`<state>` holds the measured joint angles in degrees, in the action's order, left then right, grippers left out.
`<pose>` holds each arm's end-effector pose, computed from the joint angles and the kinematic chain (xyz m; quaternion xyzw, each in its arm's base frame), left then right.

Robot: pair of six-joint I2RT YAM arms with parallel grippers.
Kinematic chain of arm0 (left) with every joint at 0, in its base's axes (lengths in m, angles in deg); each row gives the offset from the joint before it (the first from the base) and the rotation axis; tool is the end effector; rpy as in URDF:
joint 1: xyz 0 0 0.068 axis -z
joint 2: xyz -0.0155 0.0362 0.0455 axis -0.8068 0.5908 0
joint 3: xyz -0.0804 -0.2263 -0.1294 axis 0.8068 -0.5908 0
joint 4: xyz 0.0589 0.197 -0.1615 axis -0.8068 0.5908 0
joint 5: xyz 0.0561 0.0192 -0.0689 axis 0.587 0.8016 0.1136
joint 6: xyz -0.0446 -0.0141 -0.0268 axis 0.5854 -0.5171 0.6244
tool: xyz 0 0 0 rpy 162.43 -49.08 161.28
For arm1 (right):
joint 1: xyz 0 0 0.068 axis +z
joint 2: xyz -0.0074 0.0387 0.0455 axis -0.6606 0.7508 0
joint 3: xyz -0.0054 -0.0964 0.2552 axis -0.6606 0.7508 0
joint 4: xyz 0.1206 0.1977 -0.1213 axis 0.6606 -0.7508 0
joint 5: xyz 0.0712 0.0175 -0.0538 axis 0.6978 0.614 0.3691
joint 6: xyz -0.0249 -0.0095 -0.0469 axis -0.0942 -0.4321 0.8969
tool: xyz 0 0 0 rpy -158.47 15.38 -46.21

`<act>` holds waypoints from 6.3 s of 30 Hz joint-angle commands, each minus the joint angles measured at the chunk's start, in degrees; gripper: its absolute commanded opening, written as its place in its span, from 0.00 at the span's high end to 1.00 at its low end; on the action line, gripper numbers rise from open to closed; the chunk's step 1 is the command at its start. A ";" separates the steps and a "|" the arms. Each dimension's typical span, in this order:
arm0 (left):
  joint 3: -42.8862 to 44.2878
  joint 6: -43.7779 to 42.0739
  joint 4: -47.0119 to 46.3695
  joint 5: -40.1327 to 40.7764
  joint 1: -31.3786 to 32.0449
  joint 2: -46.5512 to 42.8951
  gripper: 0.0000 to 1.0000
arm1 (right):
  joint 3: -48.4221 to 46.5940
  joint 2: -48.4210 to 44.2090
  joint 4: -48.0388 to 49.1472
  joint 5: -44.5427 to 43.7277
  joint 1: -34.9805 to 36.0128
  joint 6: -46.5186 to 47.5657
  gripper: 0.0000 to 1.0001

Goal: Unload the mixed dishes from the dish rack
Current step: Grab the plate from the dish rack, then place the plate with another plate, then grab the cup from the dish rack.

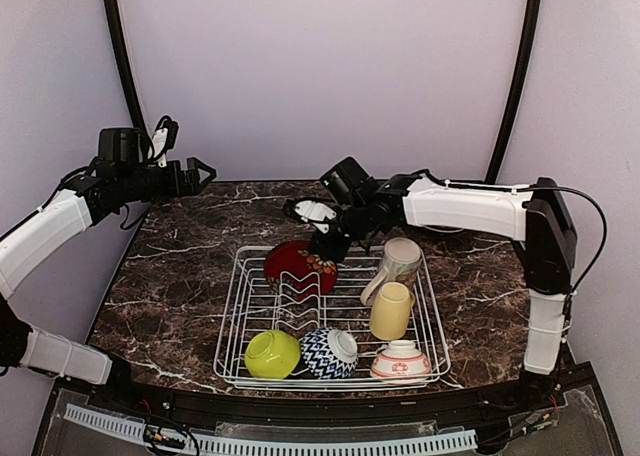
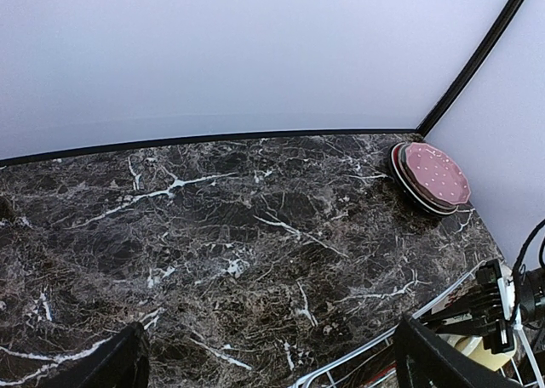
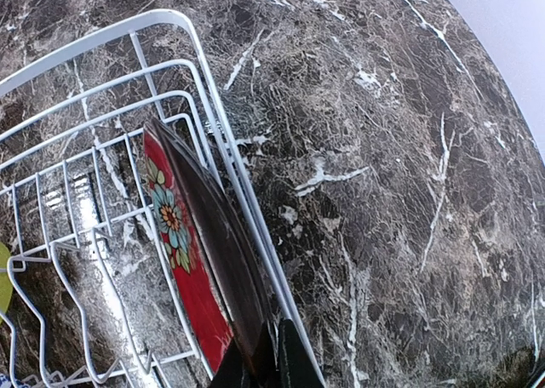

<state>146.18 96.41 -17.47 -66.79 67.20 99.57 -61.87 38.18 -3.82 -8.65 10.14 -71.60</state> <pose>0.2732 -0.0751 0.3558 0.0840 0.8080 -0.2382 0.5324 0.2760 0.3533 0.2519 -0.5286 0.7698 0.1616 0.3194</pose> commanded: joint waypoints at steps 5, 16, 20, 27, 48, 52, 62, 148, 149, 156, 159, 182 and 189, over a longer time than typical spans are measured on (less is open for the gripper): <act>-0.88 0.60 -0.24 -0.89 0.21 -0.41 0.01 | 5.08 -12.12 7.73 -4.35 0.46 -1.86 1.00; -0.92 0.56 -0.21 -0.89 0.21 -0.64 0.01 | 11.43 -19.72 16.05 -7.24 -0.54 -3.51 1.00; -0.85 0.56 -0.21 -0.81 0.21 -0.69 0.01 | 11.65 -21.13 16.75 -4.12 -2.88 -6.68 1.00; -0.88 0.47 -0.12 -0.65 0.21 -1.02 0.01 | 13.20 -23.81 19.11 7.61 -13.34 -20.34 1.00; -0.88 0.64 -0.26 -0.85 0.21 -0.91 0.01 | 35.50 -22.68 38.55 27.26 -55.49 -64.11 1.00; -0.89 0.66 -0.25 -1.08 0.21 -0.53 0.01 | 34.93 -20.92 35.77 23.65 -57.99 -64.42 1.00; -0.94 0.69 -0.21 -1.01 0.21 -0.22 0.01 | 29.89 -15.63 30.52 17.24 -60.27 -61.48 1.00; -0.96 0.12 0.38 0.53 2.06 1.31 0.01 | 22.67 -33.26 -8.69 4.26 -4.56 -17.23 0.01; -0.90 0.12 0.47 0.53 2.13 1.32 0.01 | 22.43 -33.09 -8.93 3.14 -4.07 -17.44 0.01; -0.83 0.23 0.56 0.15 2.27 1.26 0.01 | 12.99 -24.66 -23.30 -22.68 -6.03 -25.44 0.01; -0.69 0.22 0.67 0.11 2.32 1.36 0.01 | 11.74 -22.45 -24.90 -20.62 -6.14 -27.53 0.01; -0.26 0.88 0.90 -1.20 2.73 1.59 0.01 | 19.34 -22.43 -16.25 -14.45 -7.20 -42.99 0.19; -0.29 0.90 1.02 -1.17 2.80 1.38 0.01 | 20.90 -22.50 -14.44 -15.67 -6.79 -47.71 0.04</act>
<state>146.07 97.44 -17.36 -67.71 69.58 101.19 -42.02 15.93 -20.84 -23.88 3.32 -115.05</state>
